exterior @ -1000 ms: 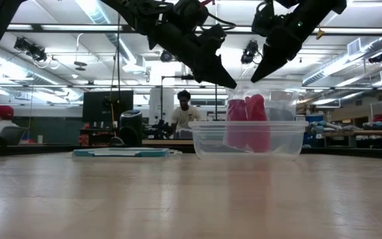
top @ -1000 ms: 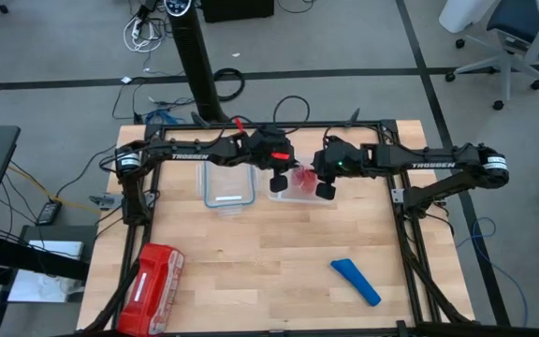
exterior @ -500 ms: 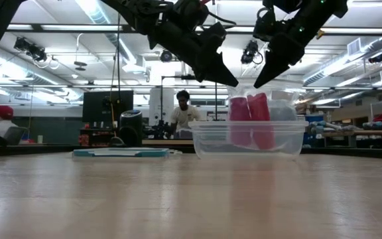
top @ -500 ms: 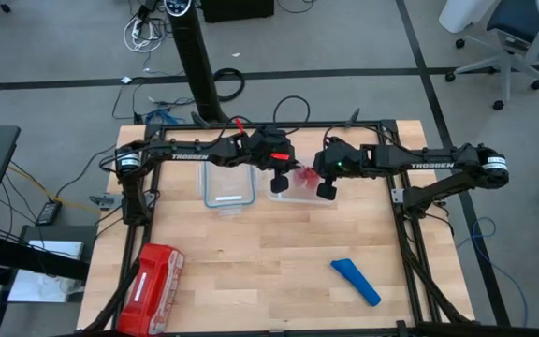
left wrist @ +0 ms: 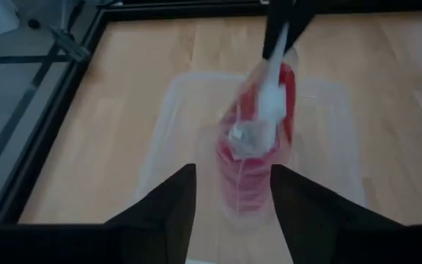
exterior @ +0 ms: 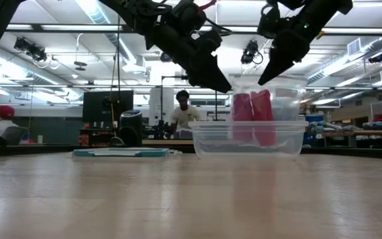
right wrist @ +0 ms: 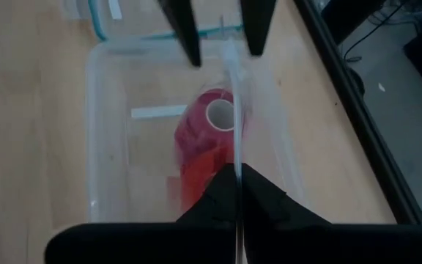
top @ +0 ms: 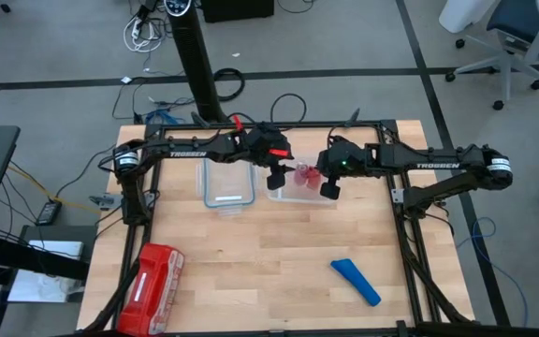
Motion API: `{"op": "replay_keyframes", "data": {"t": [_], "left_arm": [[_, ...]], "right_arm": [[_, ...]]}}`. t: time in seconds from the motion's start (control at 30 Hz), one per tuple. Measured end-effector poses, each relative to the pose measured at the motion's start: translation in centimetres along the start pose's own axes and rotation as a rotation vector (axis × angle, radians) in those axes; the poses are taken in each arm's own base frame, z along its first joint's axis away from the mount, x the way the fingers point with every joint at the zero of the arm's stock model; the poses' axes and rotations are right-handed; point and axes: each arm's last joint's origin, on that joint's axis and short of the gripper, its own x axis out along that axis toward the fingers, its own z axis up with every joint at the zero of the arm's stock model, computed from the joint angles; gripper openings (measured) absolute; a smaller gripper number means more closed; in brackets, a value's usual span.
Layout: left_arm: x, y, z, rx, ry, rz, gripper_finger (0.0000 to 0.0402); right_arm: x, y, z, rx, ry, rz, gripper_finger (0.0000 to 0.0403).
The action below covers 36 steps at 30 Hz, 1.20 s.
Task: Roll bandage
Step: Open the transparent zip bag
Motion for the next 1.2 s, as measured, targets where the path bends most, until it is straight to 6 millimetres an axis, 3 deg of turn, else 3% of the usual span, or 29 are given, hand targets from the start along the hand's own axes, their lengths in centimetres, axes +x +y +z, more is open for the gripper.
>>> {"op": "replay_keyframes", "data": {"t": [0.37,0.6,0.9,1.2], "left_arm": [[0.2,-0.8,0.7,0.021,-0.162,-0.129,0.0143],[1.3,-2.0,-1.9,-0.001,-0.309,-0.083,0.0135],[-1.8,-2.0,-4.8,-0.021,-0.606,0.055,0.0135],[-1.9,-2.3,-4.6,-0.024,-0.619,-0.036,0.0135]], "right_arm": [[-2.6,-0.6,-0.5,0.058,-0.031,-0.002,0.0001],[-3.2,-0.2,-0.7,0.058,-0.038,0.040,0.0001],[-3.3,0.1,-0.6,0.055,-0.043,0.053,0.0001],[-3.4,0.2,0.8,0.046,-0.189,0.111,0.0001]]}}
